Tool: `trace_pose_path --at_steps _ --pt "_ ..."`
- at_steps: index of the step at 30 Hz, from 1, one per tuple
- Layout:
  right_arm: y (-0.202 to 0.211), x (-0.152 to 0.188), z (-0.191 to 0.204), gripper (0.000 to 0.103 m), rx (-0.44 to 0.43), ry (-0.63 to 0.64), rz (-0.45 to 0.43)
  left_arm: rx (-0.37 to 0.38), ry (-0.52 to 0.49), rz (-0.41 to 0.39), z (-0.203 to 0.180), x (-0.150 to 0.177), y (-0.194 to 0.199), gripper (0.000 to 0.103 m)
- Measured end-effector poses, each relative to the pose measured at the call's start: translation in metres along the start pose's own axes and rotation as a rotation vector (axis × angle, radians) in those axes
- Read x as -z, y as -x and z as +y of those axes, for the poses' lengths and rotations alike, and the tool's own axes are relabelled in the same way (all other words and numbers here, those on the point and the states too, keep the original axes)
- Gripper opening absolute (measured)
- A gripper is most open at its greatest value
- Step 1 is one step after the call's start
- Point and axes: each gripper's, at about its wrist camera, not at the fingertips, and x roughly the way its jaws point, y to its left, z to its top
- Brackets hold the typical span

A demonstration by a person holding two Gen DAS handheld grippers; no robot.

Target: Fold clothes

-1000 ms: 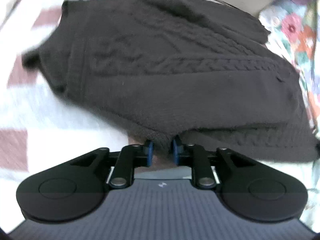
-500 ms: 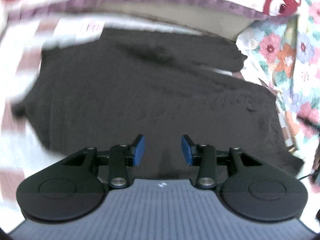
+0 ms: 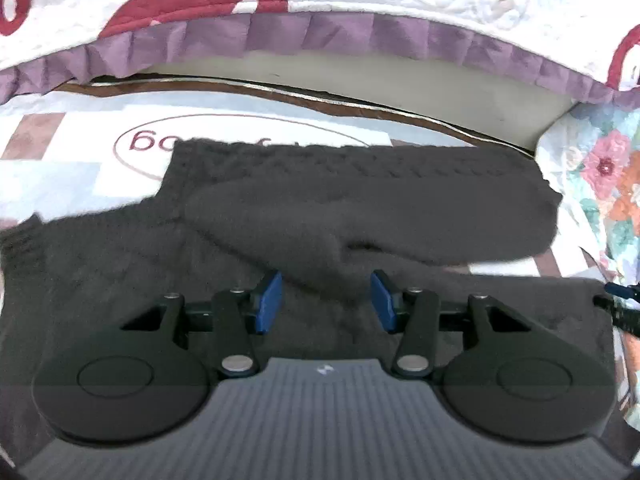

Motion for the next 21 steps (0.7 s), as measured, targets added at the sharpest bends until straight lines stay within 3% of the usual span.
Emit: trace_pose_path --at_steps 2,4,7,8,9,11,12,14,15,19,21 --pt "-0.003 -0.007 0.015 0.055 -0.064 0.101 0.004 -0.006 0.013 0.013 0.0 -0.001 -0.012 0.052" --pt "-0.004 -0.014 0.023 0.066 -0.068 0.179 0.003 -0.018 0.035 0.022 -0.001 0.0 -0.025 0.054" --pt "-0.007 -0.026 0.033 0.071 -0.058 0.291 0.0 -0.07 0.013 -0.019 -0.006 -0.002 -0.035 0.051" --pt "-0.011 -0.028 0.03 0.072 -0.079 0.284 0.012 -0.088 0.002 -0.037 -0.008 -0.003 -0.038 0.041" --pt "-0.017 -0.029 0.024 0.072 -0.109 0.262 0.029 -0.113 -0.028 -0.052 -0.011 -0.004 -0.041 0.007" --pt "-0.027 -0.03 0.01 0.073 -0.172 0.17 0.044 -0.154 -0.105 -0.099 -0.018 -0.009 -0.04 0.008" --pt "-0.031 -0.029 0.0 0.067 -0.208 0.084 0.035 -0.165 -0.132 -0.131 -0.021 -0.012 -0.038 0.007" --pt "-0.034 -0.025 -0.022 0.045 -0.269 -0.16 0.046 -0.174 -0.126 -0.183 -0.021 -0.019 -0.033 0.007" --pt "-0.032 -0.023 -0.027 0.011 -0.261 -0.201 0.04 -0.177 -0.104 -0.198 -0.019 -0.022 -0.032 0.007" --pt "-0.03 -0.021 -0.021 0.008 -0.136 -0.122 0.011 -0.19 0.006 -0.107 -0.012 -0.02 -0.052 0.016" --pt "-0.03 -0.026 -0.014 0.009 -0.074 -0.094 0.006 -0.179 0.025 -0.149 -0.015 -0.017 -0.037 0.018"
